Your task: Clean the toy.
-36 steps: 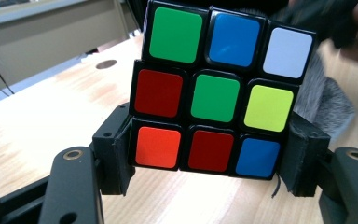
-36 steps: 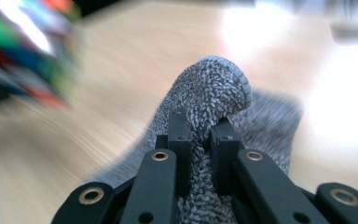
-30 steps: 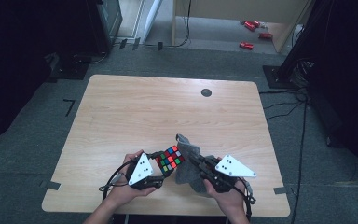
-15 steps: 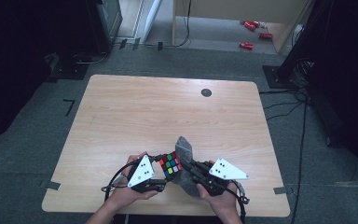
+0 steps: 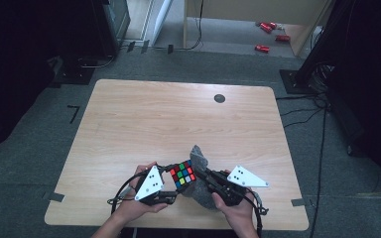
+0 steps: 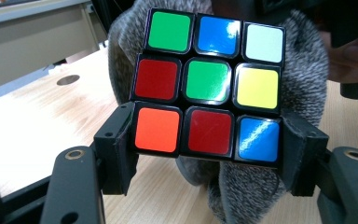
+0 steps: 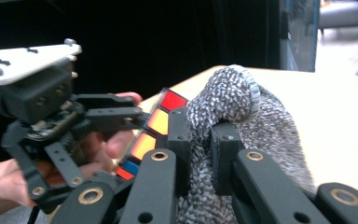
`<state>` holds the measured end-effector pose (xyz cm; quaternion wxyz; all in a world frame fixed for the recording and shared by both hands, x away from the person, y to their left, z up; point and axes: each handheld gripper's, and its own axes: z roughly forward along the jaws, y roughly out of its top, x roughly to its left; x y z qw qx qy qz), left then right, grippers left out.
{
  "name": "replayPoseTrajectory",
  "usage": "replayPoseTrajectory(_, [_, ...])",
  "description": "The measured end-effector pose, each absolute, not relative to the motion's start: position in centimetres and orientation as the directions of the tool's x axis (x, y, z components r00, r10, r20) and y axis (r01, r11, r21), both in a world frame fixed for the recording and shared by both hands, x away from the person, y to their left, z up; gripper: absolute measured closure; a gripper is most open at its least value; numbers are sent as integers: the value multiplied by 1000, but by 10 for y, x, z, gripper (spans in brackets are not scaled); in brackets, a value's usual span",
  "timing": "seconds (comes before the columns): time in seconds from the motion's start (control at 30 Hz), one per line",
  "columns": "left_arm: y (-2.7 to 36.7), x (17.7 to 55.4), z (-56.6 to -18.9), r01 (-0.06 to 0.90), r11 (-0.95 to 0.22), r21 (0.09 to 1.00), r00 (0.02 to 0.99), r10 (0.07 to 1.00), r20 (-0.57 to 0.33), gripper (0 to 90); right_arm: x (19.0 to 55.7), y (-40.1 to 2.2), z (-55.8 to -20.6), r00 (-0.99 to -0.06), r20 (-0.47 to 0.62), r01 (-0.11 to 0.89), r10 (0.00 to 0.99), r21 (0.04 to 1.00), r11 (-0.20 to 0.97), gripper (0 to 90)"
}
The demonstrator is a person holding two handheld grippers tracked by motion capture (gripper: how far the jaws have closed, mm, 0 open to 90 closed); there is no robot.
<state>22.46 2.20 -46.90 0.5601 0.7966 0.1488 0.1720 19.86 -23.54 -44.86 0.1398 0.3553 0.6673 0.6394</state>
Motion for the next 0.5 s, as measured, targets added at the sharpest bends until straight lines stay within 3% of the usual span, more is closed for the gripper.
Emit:
replayPoseTrajectory(0.3, [10,225,-475,73,-451,889,871,463,164,339,182,-212,-429,-778,147,205,610,978,26,823])
replayPoseTrajectory(0.5, [2,218,-471,46,-490,870,870,448,206,339,180,-182,-446,-792,34,224,610,945,238,819])
